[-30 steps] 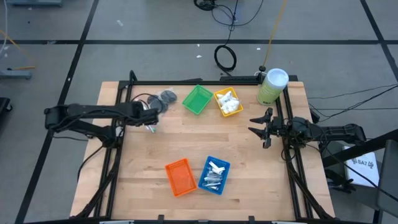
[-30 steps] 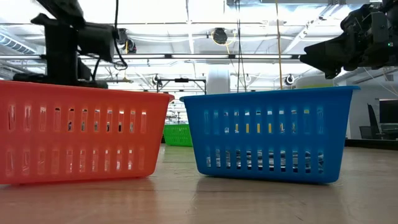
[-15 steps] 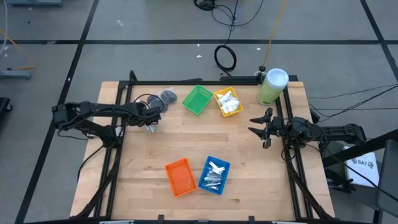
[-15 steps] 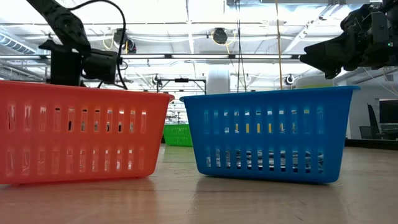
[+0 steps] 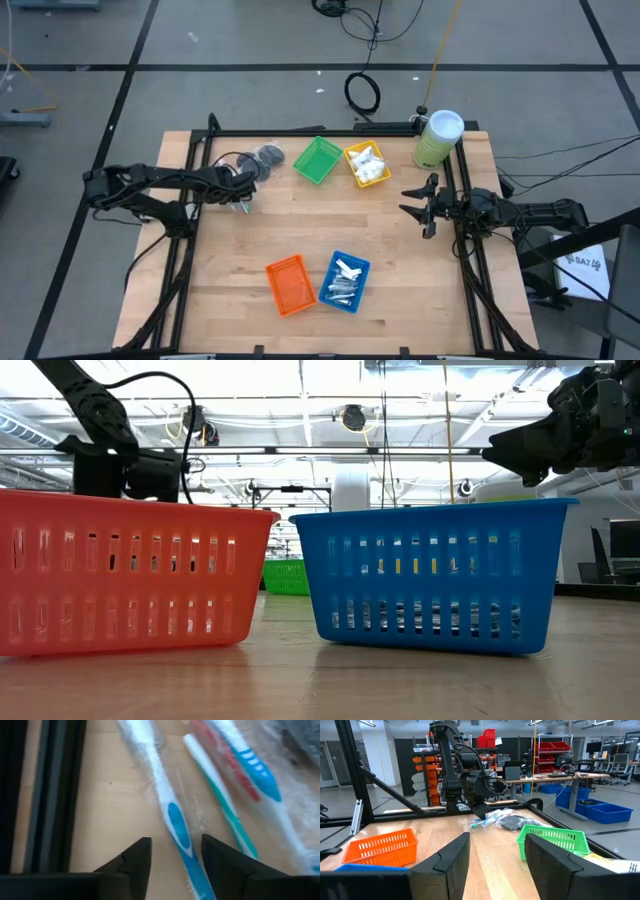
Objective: Pick & Place Travel size toiletries
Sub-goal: Put the blue toothbrush into the orange bin
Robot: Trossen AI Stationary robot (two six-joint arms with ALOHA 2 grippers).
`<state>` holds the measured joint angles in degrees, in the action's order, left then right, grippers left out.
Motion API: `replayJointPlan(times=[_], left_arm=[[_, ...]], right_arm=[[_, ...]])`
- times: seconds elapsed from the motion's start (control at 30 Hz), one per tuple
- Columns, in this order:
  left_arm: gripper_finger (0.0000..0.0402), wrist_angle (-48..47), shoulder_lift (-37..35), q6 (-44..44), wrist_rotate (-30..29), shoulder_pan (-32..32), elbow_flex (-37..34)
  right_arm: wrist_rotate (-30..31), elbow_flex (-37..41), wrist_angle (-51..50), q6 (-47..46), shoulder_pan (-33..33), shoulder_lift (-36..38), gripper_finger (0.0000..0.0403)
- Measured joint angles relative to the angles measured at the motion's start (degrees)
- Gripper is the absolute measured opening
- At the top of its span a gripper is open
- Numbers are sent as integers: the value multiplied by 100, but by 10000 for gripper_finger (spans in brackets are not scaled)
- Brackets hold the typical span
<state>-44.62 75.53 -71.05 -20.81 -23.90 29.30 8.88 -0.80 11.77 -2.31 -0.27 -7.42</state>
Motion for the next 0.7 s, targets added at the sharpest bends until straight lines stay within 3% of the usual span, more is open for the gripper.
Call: replayJointPlan(times=[0.33,0.7], left_arm=[[20,111,-27,418,87,-1,-2],[7,-632,-620,679,109,363,488]], right_arm=[[0,0,0,0,0,0,180],[0,0,0,0,0,0,180]])
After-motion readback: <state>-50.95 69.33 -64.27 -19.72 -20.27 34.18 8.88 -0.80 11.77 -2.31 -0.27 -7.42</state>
